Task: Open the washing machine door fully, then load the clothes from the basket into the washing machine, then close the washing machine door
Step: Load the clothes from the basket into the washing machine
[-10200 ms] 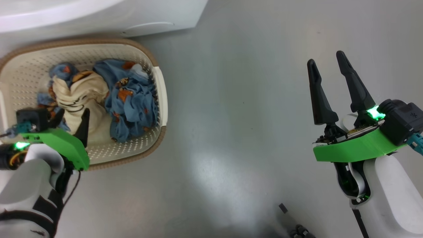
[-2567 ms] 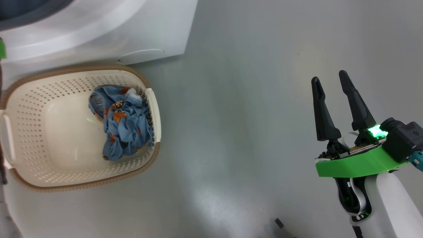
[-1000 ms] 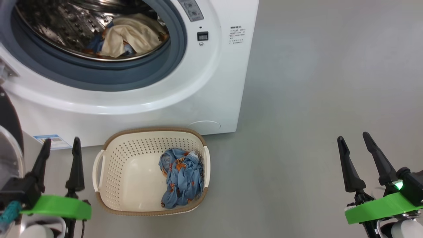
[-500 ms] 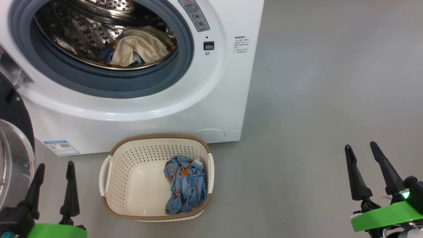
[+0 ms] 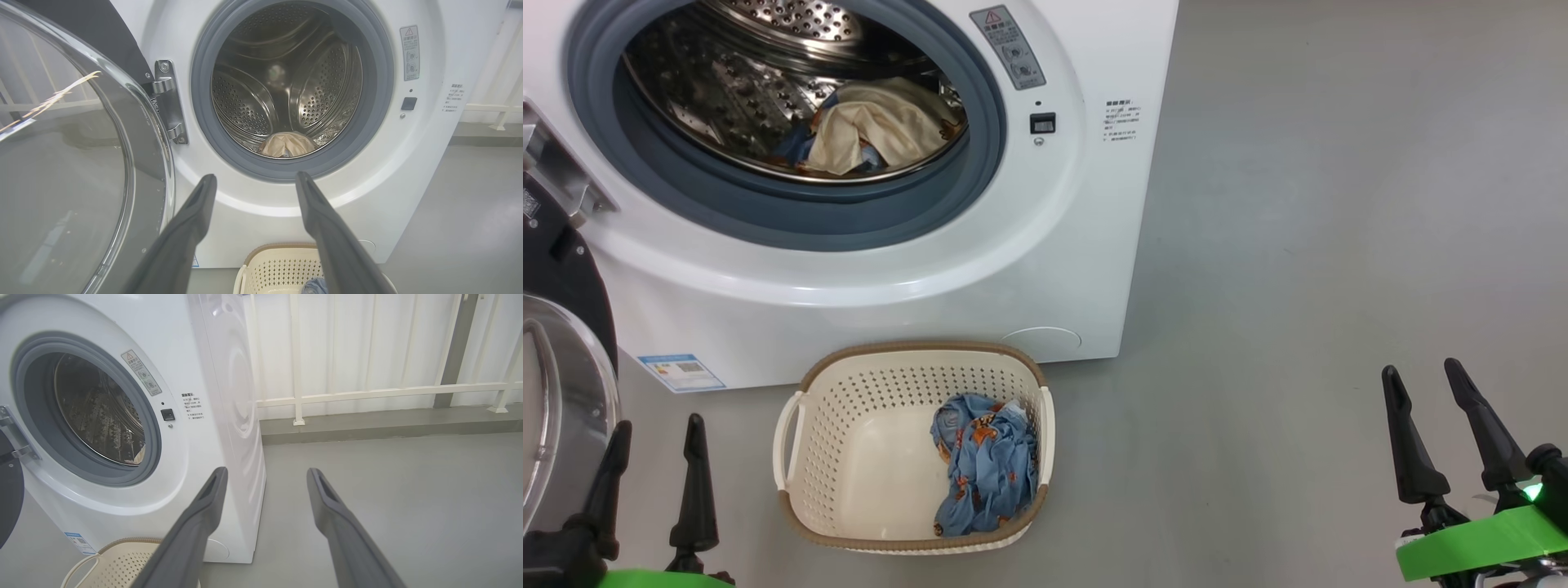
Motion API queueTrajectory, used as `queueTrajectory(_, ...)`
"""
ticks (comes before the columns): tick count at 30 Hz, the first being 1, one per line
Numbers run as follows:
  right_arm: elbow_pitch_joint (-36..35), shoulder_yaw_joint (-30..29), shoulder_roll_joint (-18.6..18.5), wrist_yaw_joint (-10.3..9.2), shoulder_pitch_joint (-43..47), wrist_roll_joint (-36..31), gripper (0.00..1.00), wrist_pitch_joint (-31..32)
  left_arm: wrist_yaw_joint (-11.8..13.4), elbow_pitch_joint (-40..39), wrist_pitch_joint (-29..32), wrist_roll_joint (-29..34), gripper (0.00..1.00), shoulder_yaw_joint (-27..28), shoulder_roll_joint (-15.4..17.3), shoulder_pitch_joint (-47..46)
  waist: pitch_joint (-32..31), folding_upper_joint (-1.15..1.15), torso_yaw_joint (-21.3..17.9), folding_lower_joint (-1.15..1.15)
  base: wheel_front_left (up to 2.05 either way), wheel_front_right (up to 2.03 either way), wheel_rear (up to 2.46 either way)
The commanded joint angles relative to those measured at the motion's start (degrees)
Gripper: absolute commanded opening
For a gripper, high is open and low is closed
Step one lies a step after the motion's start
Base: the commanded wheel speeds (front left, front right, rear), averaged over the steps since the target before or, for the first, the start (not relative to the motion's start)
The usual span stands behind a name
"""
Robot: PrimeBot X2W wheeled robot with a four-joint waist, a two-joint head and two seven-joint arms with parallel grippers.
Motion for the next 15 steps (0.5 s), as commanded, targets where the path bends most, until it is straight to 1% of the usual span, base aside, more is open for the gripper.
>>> queueTrajectory(1,-1.6,0.71,-0.87,0.26,-0.29,-0.09,1.0,-0.45,0.03,-1.75,-0.33,0.17,1.0,2.11,0.91,-0.44,0.08,0.0,-0.06,0.0,0.0,0.0,0.0)
queueTrajectory(8,-1.88,0.65,-0.58,0.26,-0.76,-0.11,1.0,-0.45,0.03,-1.67,-0.33,0.02,1.0,1.7,0.54,-0.62,1.13,0.0,-0.48,0.0,0.0,0.0,0.0)
queueTrajectory(15,-2.12,0.48,0.25,0.26,-2.31,-0.27,1.0,-0.45,0.03,0.47,-0.33,-1.61,1.0,-0.94,-0.09,-2.17,4.37,0.0,-0.9,0.0,0.0,0.0,0.0)
